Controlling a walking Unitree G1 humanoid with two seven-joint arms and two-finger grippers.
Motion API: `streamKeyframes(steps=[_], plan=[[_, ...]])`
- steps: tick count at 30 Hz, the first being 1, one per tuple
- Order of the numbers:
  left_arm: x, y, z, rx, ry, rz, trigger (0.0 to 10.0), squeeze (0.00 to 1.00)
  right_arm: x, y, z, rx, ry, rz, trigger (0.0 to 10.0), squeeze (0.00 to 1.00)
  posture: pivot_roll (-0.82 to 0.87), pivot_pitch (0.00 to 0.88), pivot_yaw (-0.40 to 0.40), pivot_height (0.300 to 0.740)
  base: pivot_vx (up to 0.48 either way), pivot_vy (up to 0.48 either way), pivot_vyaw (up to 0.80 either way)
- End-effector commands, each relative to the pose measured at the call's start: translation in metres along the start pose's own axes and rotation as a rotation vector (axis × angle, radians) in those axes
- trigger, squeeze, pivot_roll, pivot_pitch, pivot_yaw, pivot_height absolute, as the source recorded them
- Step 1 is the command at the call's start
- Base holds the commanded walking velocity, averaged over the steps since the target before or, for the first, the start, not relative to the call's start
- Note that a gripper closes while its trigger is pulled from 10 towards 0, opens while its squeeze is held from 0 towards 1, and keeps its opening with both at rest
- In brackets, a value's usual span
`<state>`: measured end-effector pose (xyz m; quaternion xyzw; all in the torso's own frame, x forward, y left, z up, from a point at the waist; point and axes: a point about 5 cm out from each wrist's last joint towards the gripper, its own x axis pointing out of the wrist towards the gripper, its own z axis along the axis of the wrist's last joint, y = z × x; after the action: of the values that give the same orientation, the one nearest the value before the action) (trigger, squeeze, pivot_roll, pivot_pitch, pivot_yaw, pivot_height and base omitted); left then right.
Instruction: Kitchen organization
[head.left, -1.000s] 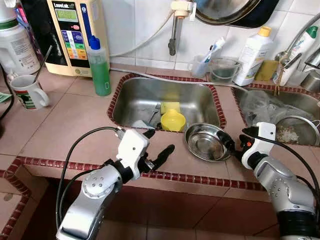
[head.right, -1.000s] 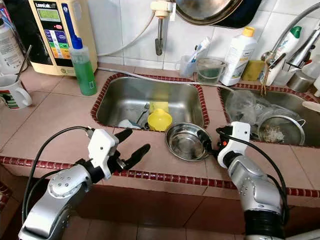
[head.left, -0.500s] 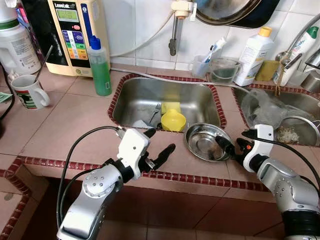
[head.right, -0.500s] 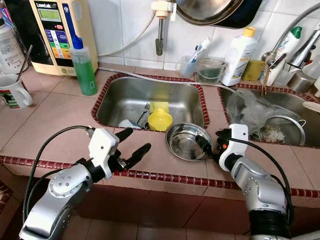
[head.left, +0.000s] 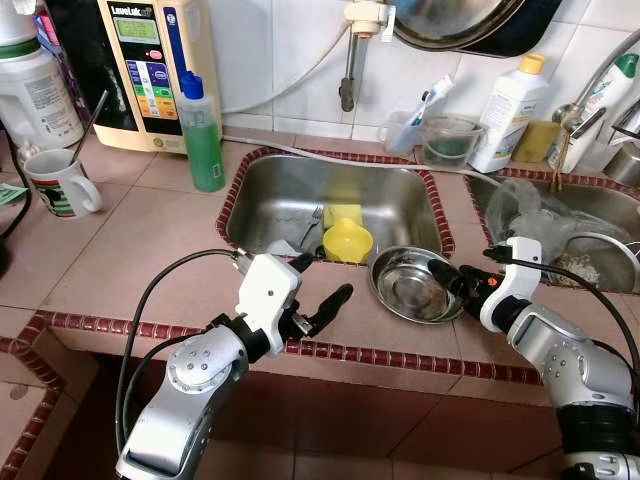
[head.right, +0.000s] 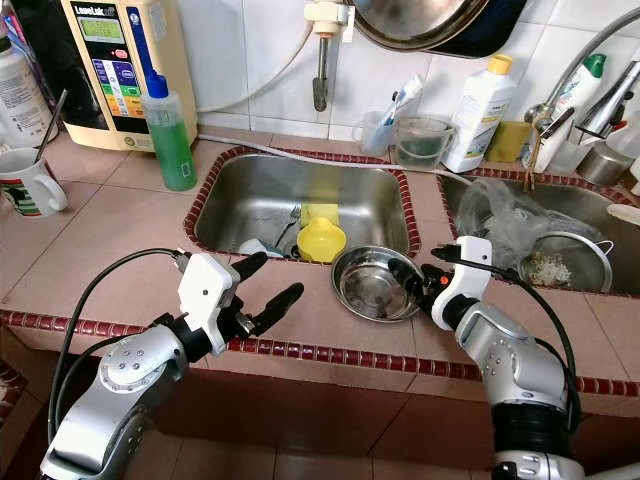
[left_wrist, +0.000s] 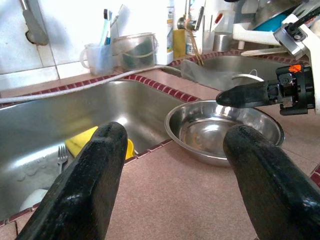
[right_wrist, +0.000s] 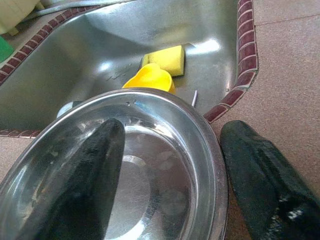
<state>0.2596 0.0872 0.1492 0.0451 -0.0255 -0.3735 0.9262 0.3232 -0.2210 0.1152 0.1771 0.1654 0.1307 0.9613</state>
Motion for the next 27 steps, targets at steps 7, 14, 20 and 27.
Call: streamKeyframes(steps=[7, 14, 20, 27], plan=[[0.003, -0.001, 0.007, 0.021, -0.024, 0.0, 10.0, 0.0, 0.001, -0.002, 0.005, 0.016, -0.002, -0.003, 0.0, 0.0, -0.09, 0.006, -0.078, 0.74, 0.0, 0.0, 0.0], [0.002, 0.0, 0.008, 0.019, -0.025, 0.006, 10.0, 0.0, -0.001, 0.004, 0.001, -0.004, 0.01, 0.078, 10.0, 0.0, -0.09, 0.014, -0.08, 0.74, 0.0, 0.0, 0.0], [0.002, 0.0, 0.008, 0.024, -0.023, 0.005, 10.0, 0.0, 0.0, 0.003, -0.002, 0.009, 0.051, 0.052, 10.0, 1.0, -0.09, 0.017, -0.077, 0.74, 0.0, 0.0, 0.0], [0.002, 0.001, 0.009, 0.024, -0.024, 0.007, 10.0, 0.0, 0.004, 0.001, -0.007, -0.01, 0.108, 0.016, 10.0, 0.0, -0.09, 0.019, -0.076, 0.74, 0.0, 0.0, 0.0]])
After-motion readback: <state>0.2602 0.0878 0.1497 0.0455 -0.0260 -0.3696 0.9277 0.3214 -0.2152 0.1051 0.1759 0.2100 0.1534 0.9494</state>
